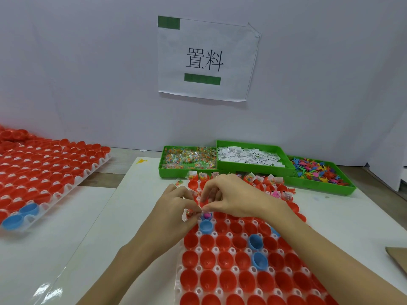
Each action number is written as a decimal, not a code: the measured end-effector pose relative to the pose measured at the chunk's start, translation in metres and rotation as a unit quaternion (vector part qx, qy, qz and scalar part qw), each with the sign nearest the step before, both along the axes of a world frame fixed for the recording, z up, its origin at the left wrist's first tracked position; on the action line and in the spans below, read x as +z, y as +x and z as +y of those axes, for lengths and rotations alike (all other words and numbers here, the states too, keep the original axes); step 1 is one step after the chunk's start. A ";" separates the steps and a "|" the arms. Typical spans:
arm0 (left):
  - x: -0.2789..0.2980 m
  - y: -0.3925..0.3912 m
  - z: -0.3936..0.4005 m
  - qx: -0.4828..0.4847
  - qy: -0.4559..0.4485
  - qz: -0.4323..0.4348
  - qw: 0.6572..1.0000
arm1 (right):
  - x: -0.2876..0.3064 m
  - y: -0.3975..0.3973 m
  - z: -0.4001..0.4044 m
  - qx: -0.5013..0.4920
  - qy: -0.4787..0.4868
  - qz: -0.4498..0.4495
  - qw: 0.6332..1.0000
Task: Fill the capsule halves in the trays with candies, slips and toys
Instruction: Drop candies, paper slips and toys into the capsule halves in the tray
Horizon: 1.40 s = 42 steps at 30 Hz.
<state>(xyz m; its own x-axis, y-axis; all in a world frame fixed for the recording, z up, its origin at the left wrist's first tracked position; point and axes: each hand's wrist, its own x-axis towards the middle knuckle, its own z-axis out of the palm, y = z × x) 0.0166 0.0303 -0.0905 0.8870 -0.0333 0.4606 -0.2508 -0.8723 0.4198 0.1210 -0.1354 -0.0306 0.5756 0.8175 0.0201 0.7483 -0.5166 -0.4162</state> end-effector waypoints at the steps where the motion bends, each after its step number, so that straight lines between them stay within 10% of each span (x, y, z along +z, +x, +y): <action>1: 0.000 0.000 0.000 0.002 -0.002 0.001 1.000 | 0.001 0.000 -0.003 -0.003 0.005 0.004 1.000; 16: -0.005 0.000 -0.002 -0.012 0.000 -0.017 1.000 | -0.011 -0.003 -0.009 -0.008 0.000 0.004 1.000; 26: 0.004 -0.006 0.004 -0.005 -0.051 0.005 0.999 | 0.017 0.004 -0.082 -0.092 0.181 0.102 0.974; 35: 0.027 0.007 0.021 0.074 -0.280 0.004 0.957 | 0.009 0.012 -0.144 -0.169 0.359 0.220 0.891; 42: 0.048 0.095 0.050 0.168 -0.063 0.014 0.984 | 0.005 0.011 -0.139 -0.151 0.380 0.230 0.883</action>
